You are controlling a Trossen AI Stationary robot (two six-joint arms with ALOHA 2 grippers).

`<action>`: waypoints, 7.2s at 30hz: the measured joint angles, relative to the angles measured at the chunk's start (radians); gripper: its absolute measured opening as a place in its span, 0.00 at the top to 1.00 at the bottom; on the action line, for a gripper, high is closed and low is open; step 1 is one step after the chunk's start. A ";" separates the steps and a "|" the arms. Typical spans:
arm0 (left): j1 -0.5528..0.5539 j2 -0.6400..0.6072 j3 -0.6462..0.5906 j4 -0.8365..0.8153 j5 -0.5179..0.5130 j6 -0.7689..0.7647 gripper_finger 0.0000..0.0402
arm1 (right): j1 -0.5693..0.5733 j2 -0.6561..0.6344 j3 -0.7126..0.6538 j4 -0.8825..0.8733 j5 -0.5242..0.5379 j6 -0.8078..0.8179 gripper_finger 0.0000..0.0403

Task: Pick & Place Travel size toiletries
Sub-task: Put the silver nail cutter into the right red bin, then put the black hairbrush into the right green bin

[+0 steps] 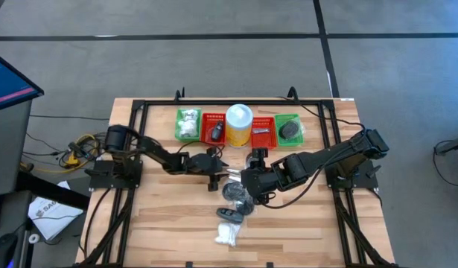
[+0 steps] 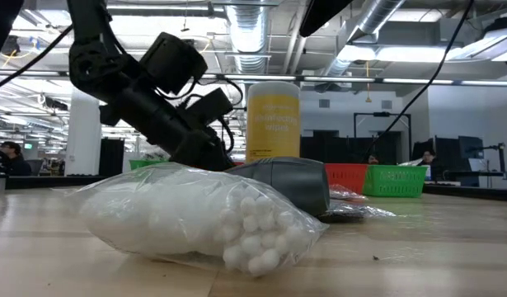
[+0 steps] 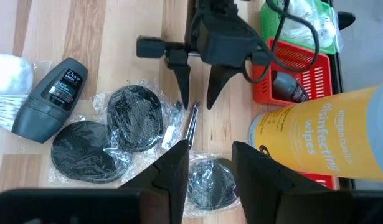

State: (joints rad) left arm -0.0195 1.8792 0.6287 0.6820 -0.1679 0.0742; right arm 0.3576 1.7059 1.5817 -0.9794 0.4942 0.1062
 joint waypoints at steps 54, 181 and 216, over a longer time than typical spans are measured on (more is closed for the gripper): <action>-0.119 -0.353 0.001 -0.152 -0.046 -0.053 0.99 | -0.001 0.000 0.000 0.004 -0.003 0.017 0.72; -0.307 -0.355 0.226 -0.300 -0.179 0.036 0.85 | -0.761 -0.148 -0.608 0.437 -0.348 0.093 0.94; -0.306 -0.355 0.226 -0.301 -0.181 -0.005 0.85 | -0.630 -0.161 -0.608 0.429 -0.374 0.103 0.82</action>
State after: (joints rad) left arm -0.3260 1.5246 0.8547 0.3809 -0.3491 0.0696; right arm -0.2721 1.5447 0.9741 -0.5505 0.1206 0.2090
